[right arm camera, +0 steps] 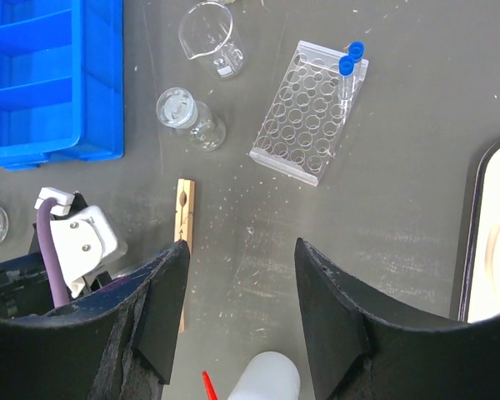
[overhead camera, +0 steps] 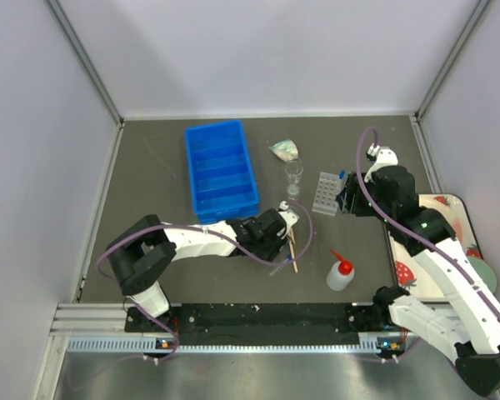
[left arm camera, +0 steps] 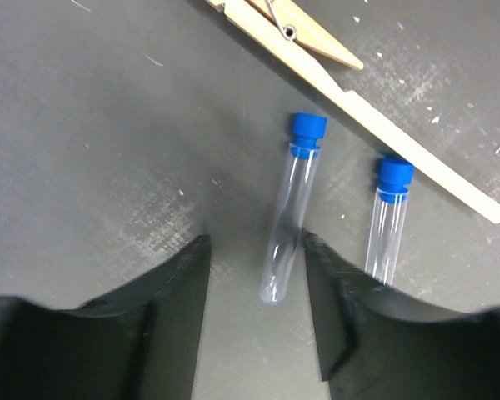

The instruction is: Organize the chemistry lab equipment

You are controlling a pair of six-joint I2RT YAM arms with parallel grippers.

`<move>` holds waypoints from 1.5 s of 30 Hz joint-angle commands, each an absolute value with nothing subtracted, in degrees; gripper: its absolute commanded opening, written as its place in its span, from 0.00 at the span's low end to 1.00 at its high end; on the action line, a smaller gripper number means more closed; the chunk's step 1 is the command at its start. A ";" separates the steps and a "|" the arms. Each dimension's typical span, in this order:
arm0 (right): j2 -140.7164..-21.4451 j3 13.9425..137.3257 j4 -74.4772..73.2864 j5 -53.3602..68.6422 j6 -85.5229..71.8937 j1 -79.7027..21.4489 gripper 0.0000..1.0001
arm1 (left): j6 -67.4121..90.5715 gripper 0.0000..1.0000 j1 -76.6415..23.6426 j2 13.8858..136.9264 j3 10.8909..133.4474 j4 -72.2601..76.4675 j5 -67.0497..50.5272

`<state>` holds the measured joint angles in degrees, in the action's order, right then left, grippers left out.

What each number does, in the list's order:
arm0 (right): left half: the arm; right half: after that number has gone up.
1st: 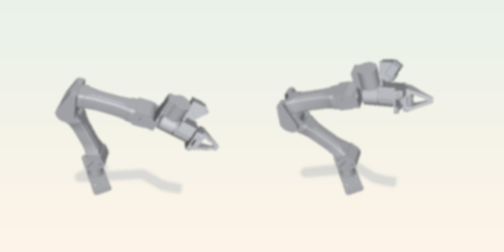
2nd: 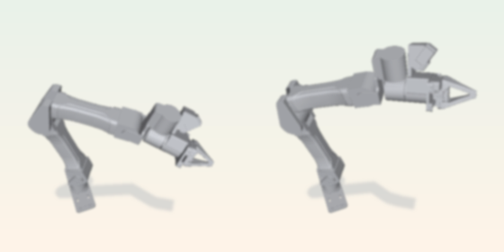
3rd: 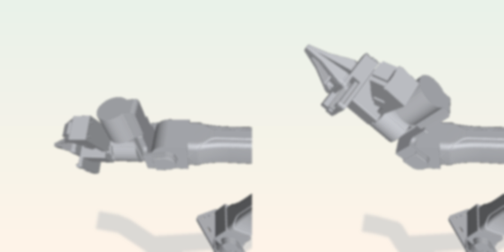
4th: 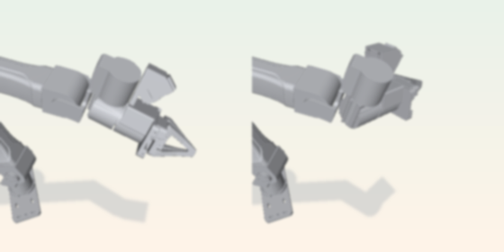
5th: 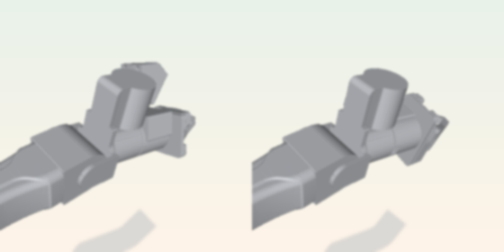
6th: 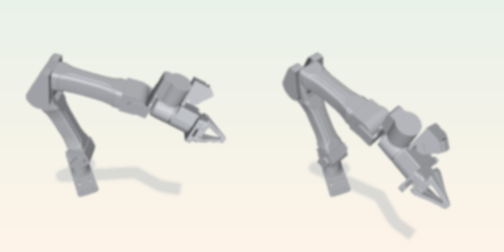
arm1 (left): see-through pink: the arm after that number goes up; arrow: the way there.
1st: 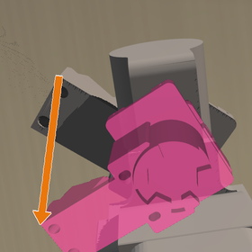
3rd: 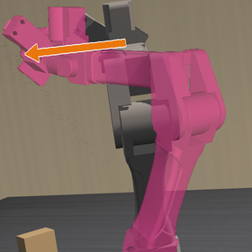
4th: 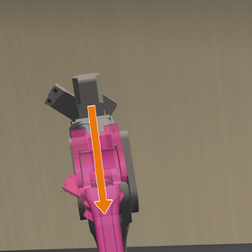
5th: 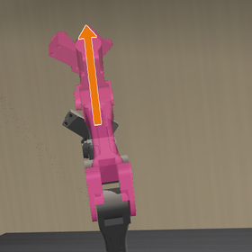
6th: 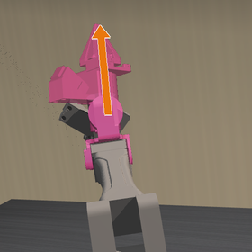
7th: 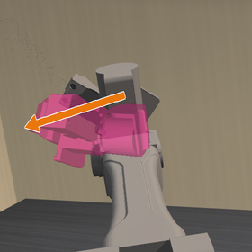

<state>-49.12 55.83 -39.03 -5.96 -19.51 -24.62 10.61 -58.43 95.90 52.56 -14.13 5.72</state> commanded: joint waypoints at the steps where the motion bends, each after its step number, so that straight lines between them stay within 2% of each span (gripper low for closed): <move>1: -47.90 55.46 -37.97 -5.54 -19.25 -25.22 0.54 | 10.81 0.45 -58.62 98.00 52.82 -13.18 5.80; 2: -47.90 55.37 -37.88 -5.45 -19.25 -25.22 0.53 | 10.98 0.34 -58.62 97.91 52.47 -13.27 5.89; 5: -47.81 55.28 -37.97 -5.19 -19.51 -25.22 0.53 | 11.25 0.18 -58.62 97.47 51.77 -13.10 6.15; 6: -47.90 55.28 -37.88 -5.19 -19.51 -25.14 0.53 | 11.34 0.10 -58.62 97.04 51.59 -13.18 6.41; 9: -48.16 55.28 -37.79 -5.10 -19.60 -25.22 0.52 | 11.69 0.00 -58.62 95.11 51.15 -13.80 7.03; 14: -49.22 55.98 -37.71 -2.21 -19.51 -25.22 0.52 | 12.22 0.00 -58.97 86.95 51.68 -17.65 5.11; 16: -49.66 56.16 -37.18 -0.27 -18.99 -25.14 0.52 | 11.69 0.00 -59.06 83.78 52.20 -18.98 0.56; 26: -48.52 56.51 -31.91 28.28 -17.22 -25.23 0.51 | 10.72 0.00 -58.98 64.97 53.61 -23.12 -18.70; 31: -47.11 55.64 -25.51 41.45 -21.00 -26.54 0.51 | 12.21 0.00 -58.97 59.25 52.91 -21.71 -24.43; 35: -47.02 54.41 -20.93 45.17 -24.51 -31.19 0.51 | 13.53 0.00 -58.71 56.26 52.30 -19.95 -28.73; 45: -46.76 50.98 -16.53 42.54 -27.68 -41.57 0.51 | 15.38 0.00 -57.92 51.95 51.15 -16.61 -32.52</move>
<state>-47.68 51.96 -21.80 42.13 -25.74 -39.33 14.02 -58.26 53.82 51.83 -20.69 -29.41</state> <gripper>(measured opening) 0.514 0.046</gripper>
